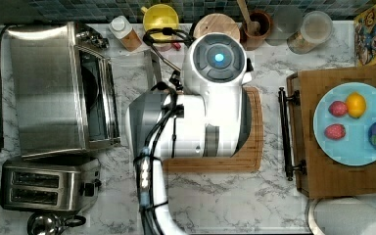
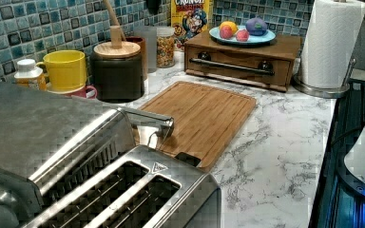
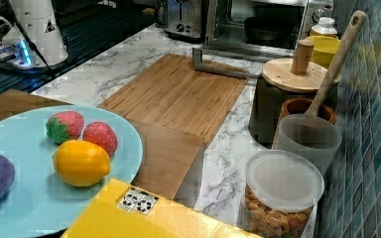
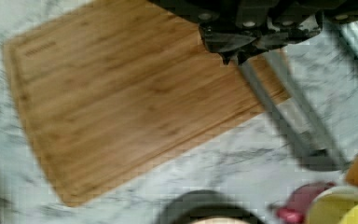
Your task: Close the oven.
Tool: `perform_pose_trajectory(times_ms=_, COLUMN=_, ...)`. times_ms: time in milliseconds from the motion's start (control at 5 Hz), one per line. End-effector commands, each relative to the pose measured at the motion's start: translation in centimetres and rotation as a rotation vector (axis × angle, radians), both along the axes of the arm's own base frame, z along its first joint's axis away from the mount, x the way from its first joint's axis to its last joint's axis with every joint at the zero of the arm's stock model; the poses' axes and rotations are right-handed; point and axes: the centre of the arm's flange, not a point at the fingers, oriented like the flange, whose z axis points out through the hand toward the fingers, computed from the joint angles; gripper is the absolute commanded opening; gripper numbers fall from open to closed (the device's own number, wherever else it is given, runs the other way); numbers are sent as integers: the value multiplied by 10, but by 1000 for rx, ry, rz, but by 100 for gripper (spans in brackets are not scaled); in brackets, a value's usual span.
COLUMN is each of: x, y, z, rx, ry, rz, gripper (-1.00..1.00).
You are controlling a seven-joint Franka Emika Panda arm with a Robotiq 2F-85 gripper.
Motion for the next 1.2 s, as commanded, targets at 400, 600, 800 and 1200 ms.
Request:
perform_pose_trajectory(times_ms=400, x=49, y=-86, z=-66, rx=355, ry=-116, rz=320, gripper=-100)
perform_pose_trajectory(times_ms=600, x=52, y=-87, z=-84, rx=424, ry=-158, rz=370, gripper=-100)
perform_pose_trajectory(times_ms=800, x=59, y=-80, z=-107, rx=477, ry=-197, rz=447, gripper=-100)
perform_pose_trajectory(times_ms=1200, x=62, y=-37, z=-152, rx=541, ry=-315, rz=493, gripper=-100)
